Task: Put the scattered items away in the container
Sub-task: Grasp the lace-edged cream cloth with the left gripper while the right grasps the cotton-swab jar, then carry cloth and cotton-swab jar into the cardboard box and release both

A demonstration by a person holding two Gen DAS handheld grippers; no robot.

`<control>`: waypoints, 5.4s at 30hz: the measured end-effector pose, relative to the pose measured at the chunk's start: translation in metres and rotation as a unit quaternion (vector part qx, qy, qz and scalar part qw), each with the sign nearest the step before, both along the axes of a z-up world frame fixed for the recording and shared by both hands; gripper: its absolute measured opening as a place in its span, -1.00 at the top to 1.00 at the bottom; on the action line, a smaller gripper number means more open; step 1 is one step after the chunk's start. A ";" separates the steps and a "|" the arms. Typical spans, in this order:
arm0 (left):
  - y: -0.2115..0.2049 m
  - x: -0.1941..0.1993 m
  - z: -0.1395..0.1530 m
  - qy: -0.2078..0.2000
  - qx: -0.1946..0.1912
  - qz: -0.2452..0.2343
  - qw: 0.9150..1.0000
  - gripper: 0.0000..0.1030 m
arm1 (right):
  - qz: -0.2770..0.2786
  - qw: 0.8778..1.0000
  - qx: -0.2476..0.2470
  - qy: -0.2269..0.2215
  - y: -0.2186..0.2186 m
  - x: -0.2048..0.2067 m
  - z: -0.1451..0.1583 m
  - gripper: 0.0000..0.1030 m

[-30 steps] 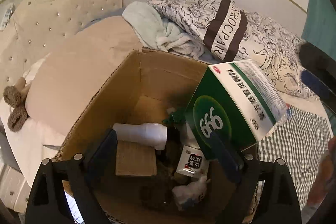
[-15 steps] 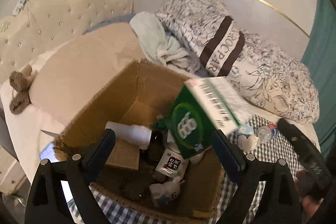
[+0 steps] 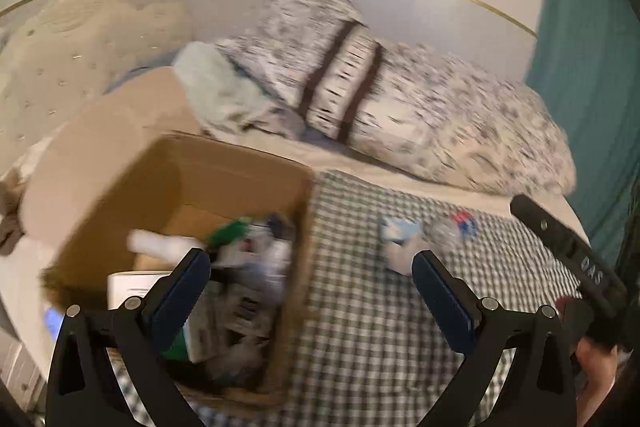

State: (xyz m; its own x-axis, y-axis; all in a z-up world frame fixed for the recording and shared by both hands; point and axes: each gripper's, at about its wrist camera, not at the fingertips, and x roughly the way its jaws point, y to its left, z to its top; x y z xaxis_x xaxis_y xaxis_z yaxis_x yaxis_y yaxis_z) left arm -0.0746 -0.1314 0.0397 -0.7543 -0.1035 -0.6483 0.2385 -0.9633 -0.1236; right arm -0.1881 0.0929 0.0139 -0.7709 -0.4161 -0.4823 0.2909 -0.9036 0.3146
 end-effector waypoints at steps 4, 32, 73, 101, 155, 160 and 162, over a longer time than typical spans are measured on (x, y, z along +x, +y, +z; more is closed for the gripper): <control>0.037 -0.028 -0.021 -0.016 0.006 -0.038 0.999 -1.00 | -0.039 0.999 -0.004 -0.019 0.040 -0.009 -0.015 -0.87; 0.086 -0.189 -0.172 -0.099 0.041 -0.132 0.985 -1.00 | 0.017 0.992 0.094 -0.082 0.039 -0.128 -0.114 -0.86; 0.055 -0.166 -0.174 -0.125 0.051 -0.113 0.984 0.53 | 0.008 0.974 0.217 -0.071 0.024 -0.147 -0.155 -0.82; 0.094 -0.029 -0.027 -0.027 0.012 -0.112 0.993 0.57 | 0.025 0.989 0.141 -0.038 0.047 0.054 -0.019 -0.82; -0.053 0.005 -0.028 -0.026 -0.011 0.036 0.999 -0.91 | 0.063 0.998 0.011 0.009 -0.082 0.020 0.003 -0.91; -0.012 0.006 -0.017 -0.018 -0.010 0.020 1.000 -0.92 | 0.048 0.999 -0.012 0.010 -0.034 0.035 0.014 -0.91; 0.006 0.006 -0.016 -0.018 -0.007 0.004 1.000 -0.93 | 0.036 0.999 -0.004 0.021 -0.016 0.043 0.019 -0.91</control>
State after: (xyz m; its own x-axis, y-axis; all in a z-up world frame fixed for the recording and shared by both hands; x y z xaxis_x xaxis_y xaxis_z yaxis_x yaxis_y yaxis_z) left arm -0.0684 -0.1256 0.0239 -0.7301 -0.1187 -0.6730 0.2510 -0.9626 -0.1025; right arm -0.1455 0.0765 0.0327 -0.7584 -0.4739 -0.4475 0.3672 -0.8779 0.3074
